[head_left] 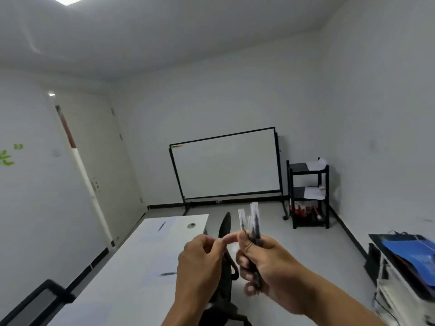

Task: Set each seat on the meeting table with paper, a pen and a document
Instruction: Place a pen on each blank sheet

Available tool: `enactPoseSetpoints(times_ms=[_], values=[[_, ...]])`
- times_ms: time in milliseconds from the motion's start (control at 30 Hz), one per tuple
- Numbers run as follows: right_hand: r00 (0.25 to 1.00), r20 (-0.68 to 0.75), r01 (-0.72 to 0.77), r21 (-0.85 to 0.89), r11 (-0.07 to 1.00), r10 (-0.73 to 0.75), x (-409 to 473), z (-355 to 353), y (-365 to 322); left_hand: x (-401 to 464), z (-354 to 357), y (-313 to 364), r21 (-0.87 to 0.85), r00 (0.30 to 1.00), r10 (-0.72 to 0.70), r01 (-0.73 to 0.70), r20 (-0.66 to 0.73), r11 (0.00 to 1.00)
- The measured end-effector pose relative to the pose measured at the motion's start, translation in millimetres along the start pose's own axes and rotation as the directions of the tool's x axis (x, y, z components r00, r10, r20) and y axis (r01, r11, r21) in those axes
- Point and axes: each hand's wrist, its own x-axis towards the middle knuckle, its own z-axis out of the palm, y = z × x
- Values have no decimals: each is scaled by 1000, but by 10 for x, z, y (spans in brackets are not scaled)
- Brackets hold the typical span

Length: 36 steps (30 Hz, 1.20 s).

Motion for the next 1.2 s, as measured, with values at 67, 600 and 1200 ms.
enactPoseSetpoints(times_ms=[67,600,1200], values=[[998,-65,10,8,1000,-10,129,-192,-129,230,219,150,-19,998,47,-46,44,999],[962,-267,-11,-241,971,-55,2563,-1209,-929,3113,1168,37,-164,983,118,-94,142,982],[950,-290,97,-84,992,-118,4271,-3277,-1292,5093,3014,450,-144,958,171,-140,232,980]])
